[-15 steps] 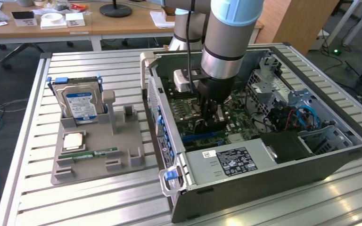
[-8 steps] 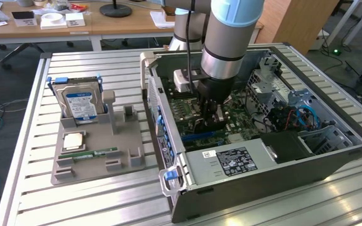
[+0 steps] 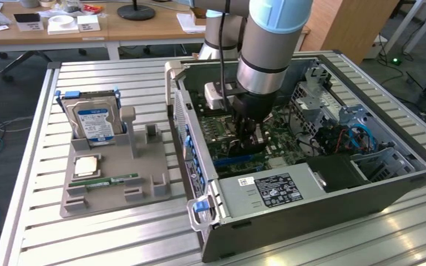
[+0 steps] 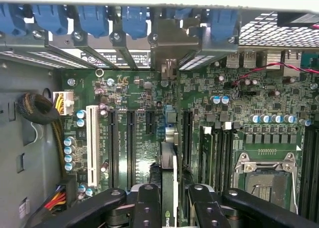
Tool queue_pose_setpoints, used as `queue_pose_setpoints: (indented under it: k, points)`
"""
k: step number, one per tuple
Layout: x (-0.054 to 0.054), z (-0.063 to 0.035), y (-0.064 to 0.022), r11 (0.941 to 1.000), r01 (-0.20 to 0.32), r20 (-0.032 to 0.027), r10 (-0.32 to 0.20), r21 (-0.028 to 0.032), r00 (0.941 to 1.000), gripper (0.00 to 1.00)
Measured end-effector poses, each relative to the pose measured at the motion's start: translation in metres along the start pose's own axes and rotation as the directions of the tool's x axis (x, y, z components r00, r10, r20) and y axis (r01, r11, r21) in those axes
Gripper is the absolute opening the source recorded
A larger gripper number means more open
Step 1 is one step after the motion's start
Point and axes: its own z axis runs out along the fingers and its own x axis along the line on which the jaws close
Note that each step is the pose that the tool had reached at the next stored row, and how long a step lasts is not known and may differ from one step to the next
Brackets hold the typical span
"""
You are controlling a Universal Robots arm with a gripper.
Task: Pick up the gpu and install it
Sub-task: 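Insert the gpu into the slot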
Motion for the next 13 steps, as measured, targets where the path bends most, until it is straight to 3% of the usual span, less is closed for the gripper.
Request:
queue_pose_setpoints:
  k: [13]
  points:
    - [0.0015, 0.0007, 0.0000, 1.0000, 0.000, 0.0014, 0.000, 0.0000, 1.0000, 0.26]
